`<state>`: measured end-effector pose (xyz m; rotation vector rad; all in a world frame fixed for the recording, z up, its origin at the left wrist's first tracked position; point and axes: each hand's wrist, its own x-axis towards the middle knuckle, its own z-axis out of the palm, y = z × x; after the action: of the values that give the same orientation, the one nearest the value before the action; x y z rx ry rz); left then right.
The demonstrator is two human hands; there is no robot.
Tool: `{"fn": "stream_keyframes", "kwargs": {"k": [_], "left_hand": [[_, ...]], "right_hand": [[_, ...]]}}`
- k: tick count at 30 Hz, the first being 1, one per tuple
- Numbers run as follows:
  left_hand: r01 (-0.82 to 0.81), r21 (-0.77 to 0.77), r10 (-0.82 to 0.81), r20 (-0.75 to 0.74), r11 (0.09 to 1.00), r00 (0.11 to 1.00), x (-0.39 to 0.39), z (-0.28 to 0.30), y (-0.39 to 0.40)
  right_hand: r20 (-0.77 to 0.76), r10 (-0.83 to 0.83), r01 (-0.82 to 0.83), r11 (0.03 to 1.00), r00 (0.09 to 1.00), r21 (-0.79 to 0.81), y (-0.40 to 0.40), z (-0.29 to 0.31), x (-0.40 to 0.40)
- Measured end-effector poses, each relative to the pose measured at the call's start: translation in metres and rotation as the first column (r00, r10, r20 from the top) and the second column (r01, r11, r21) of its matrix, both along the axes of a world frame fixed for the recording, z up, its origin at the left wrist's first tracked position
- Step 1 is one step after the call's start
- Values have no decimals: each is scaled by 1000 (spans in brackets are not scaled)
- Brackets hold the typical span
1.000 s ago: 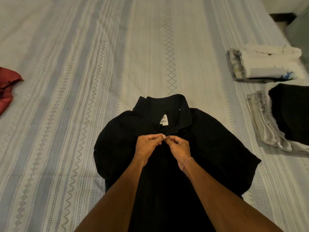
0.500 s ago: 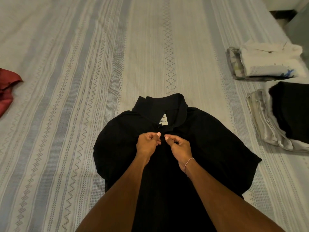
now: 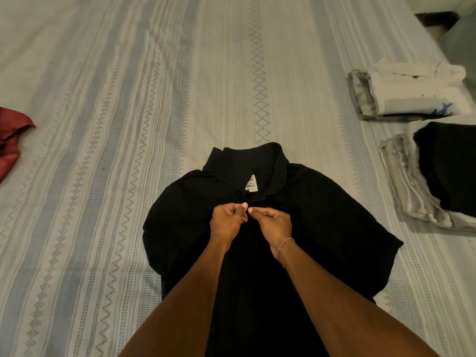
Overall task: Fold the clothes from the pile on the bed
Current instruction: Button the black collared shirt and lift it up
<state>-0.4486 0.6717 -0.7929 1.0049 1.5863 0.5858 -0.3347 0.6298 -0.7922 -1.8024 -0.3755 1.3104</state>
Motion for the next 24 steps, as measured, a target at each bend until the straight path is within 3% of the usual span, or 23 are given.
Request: {"fn": "stream_keyframes", "kwargs": {"k": [10,24], "left_hand": [[-88,-12,88,188,996,978,-4,8,-6],[28,-63,-22,94,998,995,-5,4,3]], "right_hand": [[58,-4,4,1000,998,-10,0,-5,-2],[-5,-26,26,1000,1000,17,-1,-3,-1]]}}
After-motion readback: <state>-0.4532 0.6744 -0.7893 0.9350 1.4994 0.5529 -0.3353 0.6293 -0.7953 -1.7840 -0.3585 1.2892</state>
